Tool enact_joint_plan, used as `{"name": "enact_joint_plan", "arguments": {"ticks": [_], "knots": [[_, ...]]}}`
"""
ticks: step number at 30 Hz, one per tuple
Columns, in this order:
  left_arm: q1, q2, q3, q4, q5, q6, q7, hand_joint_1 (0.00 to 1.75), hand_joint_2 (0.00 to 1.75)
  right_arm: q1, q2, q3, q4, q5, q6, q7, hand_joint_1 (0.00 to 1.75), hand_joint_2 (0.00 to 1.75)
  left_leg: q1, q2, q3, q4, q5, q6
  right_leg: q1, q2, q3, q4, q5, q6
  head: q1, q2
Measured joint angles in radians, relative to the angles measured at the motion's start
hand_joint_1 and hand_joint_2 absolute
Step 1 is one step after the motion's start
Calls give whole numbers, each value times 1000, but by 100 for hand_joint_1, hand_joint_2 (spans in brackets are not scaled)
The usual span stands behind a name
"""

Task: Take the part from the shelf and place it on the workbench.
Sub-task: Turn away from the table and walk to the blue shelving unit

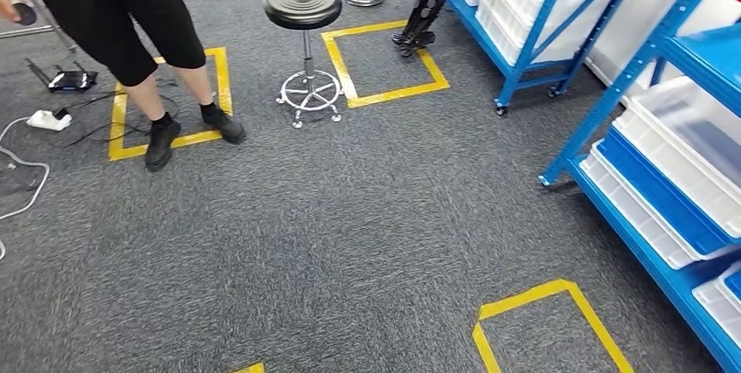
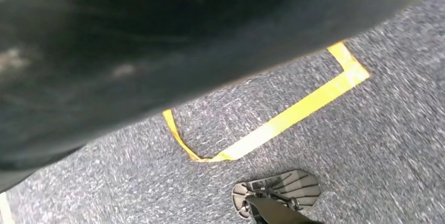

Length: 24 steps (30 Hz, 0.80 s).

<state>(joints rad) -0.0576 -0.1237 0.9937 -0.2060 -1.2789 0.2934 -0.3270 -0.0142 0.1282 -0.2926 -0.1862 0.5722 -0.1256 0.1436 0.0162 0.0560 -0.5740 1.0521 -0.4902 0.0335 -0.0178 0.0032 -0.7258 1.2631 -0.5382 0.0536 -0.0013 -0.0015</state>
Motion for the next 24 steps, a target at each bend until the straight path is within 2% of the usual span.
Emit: {"name": "enact_joint_plan", "arguments": {"ticks": [1,2,3,4,5,6,7,8,10,11,12,13,14,15,16,18,19,20,22,23,24], "knots": [[0,0,0,0,0,0,0,0,0,1,0,-1,0,0,0,-1,0,0,0,11,2,0,-2,-2,0,-17,37,-70,25,7,0,0],[0,0,0,0,-1,0,0,0,0,0,0,-2,0,1,0,-2,0,0,-2,20,4,0,-4,-6,3,-46,74,-140,49,10,1,0],[1,0,0,0,-1,1,-1,0,0,-3,1,-2,0,2,-1,-3,0,0,-4,30,7,0,-8,-11,6,-71,106,-195,67,9,0,0],[1,0,0,0,-1,1,-1,0,0,-6,1,-2,0,4,-1,-4,0,0,-6,41,12,0,-12,-18,11,-89,121,-227,78,4,0,0],[1,-1,0,0,-1,1,-2,0,0,-7,1,-3,0,5,-1,-4,0,0,-7,51,17,-2,-15,-25,16,-92,123,-235,83,-3,0,0],[0,-1,0,0,-1,2,-2,0,0,-8,1,-3,0,7,-1,-4,0,0,-6,64,24,-6,-17,-32,19,-79,122,-237,86,-10,0,0],[-2,-2,0,0,-3,2,-2,0,0,-7,0,-3,0,7,-1,-4,0,0,-3,68,32,-8,-21,-39,14,-65,124,-242,90,-18,0,0],[-2,-3,0,0,-4,2,-2,0,0,-6,-1,-3,0,8,-2,-4,0,0,0,55,35,0,-30,-45,10,-51,132,-247,94,-26,-2,0],[-2,-4,0,0,-6,2,-2,0,0,-4,-1,-3,0,9,-2,-5,0,0,5,-4,11,72,-77,-51,1,-25,147,-255,101,-41,-8,0],[0,-4,0,0,-6,2,-2,0,0,-5,-1,-3,0,9,-2,-5,0,0,5,-34,-18,133,-108,-51,4,-12,149,-255,101,-45,-11,0],[1,-4,0,0,-7,1,-2,0,0,-5,0,-3,0,10,-2,-5,0,0,5,-49,-51,197,-135,-51,5,3,149,-254,101,-48,-11,0],[3,-4,0,0,-7,1,-2,0,0,-6,1,-3,0,11,-2,-5,0,0,4,-57,-79,242,-146,-51,7,19,150,-254,100,-50,-11,0],[4,-4,0,0,-7,1,-2,0,0,-5,1,-3,0,11,-2,-5,0,0,5,-59,-93,256,-137,-51,8,36,152,-253,100,-51,-11,0],[4,-4,0,0,-7,1,-2,0,0,-4,1,-3,0,11,-2,-5,0,0,5,-61,-90,233,-108,-51,9,53,153,-253,99,-51,-11,0],[4,-3,0,0,-7,1,-2,0,0,-3,0,-3,0,11,-1,-5,0,0,7,-69,-71,177,-67,-50,9,69,155,-252,98,-49,-11,0],[4,-3,0,0,-7,1,-2,0,0,-4,0,-3,0,12,0,-5,0,0,12,-110,-26,56,-4,-48,10,96,153,-246,95,-44,-11,0],[4,-2,0,0,-8,1,-2,0,0,-5,0,-3,0,12,0,-5,0,0,13,-125,-13,20,9,-46,10,106,149,-244,93,-39,-10,0],[3,-2,0,0,-8,2,-2,0,0,-4,0,-3,0,12,0,-5,0,0,11,-132,-9,6,10,-42,10,115,143,-243,93,-33,-10,0],[0,-2,0,0,-8,2,-2,0,0,0,0,-3,0,12,0,-5,0,0,5,-113,-8,0,13,-30,5,128,132,-244,93,-21,-10,0],[0,-2,0,0,-8,2,-3,0,0,2,0,-4,0,13,0,-5,0,0,4,-104,-6,-3,14,-21,4,117,125,-237,89,-16,-10,0],[0,-2,0,0,-8,2,-3,0,0,2,0,-4,0,13,0,-4,0,0,5,-93,-5,-6,16,-13,5,94,113,-213,78,-15,-8,0]]}}
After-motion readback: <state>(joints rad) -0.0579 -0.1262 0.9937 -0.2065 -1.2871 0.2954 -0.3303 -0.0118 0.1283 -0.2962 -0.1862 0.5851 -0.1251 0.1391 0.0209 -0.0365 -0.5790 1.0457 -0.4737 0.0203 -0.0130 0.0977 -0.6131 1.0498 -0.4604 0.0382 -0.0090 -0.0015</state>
